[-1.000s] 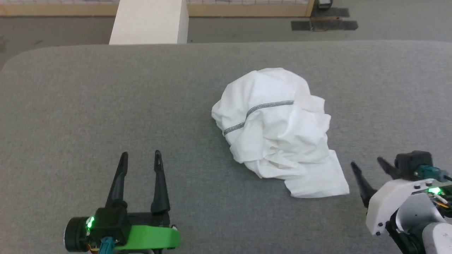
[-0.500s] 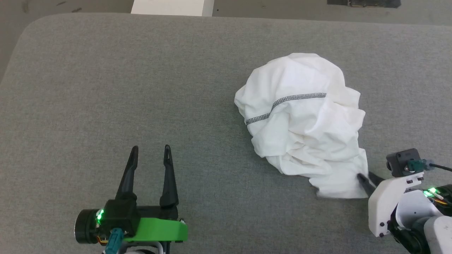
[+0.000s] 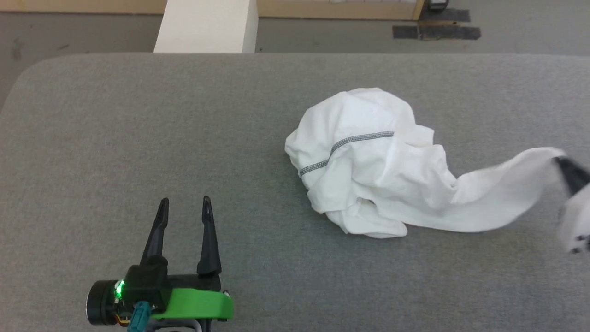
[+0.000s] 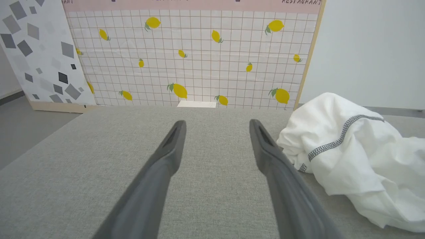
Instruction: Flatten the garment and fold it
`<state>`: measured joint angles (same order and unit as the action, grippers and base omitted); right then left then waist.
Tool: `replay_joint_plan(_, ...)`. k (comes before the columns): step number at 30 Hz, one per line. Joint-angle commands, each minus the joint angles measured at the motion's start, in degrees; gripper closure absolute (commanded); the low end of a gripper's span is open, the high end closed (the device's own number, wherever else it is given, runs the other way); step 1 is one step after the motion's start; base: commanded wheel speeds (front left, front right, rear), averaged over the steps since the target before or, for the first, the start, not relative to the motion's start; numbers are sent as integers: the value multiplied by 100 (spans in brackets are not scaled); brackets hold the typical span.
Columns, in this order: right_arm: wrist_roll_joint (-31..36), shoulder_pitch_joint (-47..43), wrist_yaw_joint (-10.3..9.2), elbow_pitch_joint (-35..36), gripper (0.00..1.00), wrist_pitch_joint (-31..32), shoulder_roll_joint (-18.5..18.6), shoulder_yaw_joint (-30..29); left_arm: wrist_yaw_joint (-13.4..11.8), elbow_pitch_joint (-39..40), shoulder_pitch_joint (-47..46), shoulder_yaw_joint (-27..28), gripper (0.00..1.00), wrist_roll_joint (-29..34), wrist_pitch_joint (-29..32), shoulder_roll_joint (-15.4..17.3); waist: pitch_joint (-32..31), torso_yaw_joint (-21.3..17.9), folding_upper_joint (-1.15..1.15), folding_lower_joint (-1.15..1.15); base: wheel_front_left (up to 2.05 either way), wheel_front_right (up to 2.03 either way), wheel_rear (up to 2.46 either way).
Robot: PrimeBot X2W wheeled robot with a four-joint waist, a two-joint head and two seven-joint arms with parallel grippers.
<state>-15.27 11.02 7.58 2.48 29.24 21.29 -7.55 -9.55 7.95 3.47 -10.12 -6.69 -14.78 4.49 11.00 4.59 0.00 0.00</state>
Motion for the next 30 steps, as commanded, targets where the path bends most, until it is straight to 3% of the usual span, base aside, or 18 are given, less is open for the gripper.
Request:
replay_joint_plan(1,102,83,-9,9,100,-1,106,-266,41,3,53,22,0,48,-21,-12,-181,-178,0,0,0,0,0)
replay_joint_plan(7,813,-200,-9,-624,100,-187,725,-1684,124,-27,116,30,0,104,-21,-14,-102,-41,0,0,0,0,0)
replay_joint_plan(12,1148,-491,-9,-1442,99,-539,517,-2171,159,-86,175,76,0,112,-22,-5,-61,70,0,0,0,0,0)
replay_joint_plan(13,1191,-487,-9,-1569,56,-627,434,-2189,166,-101,187,78,0,112,-22,-5,-63,76,0,0,0,0,0)
replay_joint_plan(14,1231,-481,-9,-1695,36,-713,358,-2169,176,-122,196,74,0,114,-22,-5,-71,80,0,0,0,0,0)
replay_joint_plan(15,1291,-462,-9,-1844,0,-825,278,-2140,187,-150,200,63,0,119,-22,-6,-82,83,0,0,0,0,0)
replay_joint_plan(19,1330,-249,-9,-2171,0,-1214,19,-1931,233,-227,165,26,0,114,-22,-11,-164,70,0,0,0,0,0)
replay_joint_plan(23,1063,9,-9,-2043,0,-1383,-68,-1414,252,-243,161,36,0,109,-22,-6,-228,5,0,0,0,0,0)
replay_joint_plan(30,66,157,-9,-1132,0,-850,28,-49,247,-195,121,-3,0,78,-22,-39,-72,-74,0,0,0,0,0)
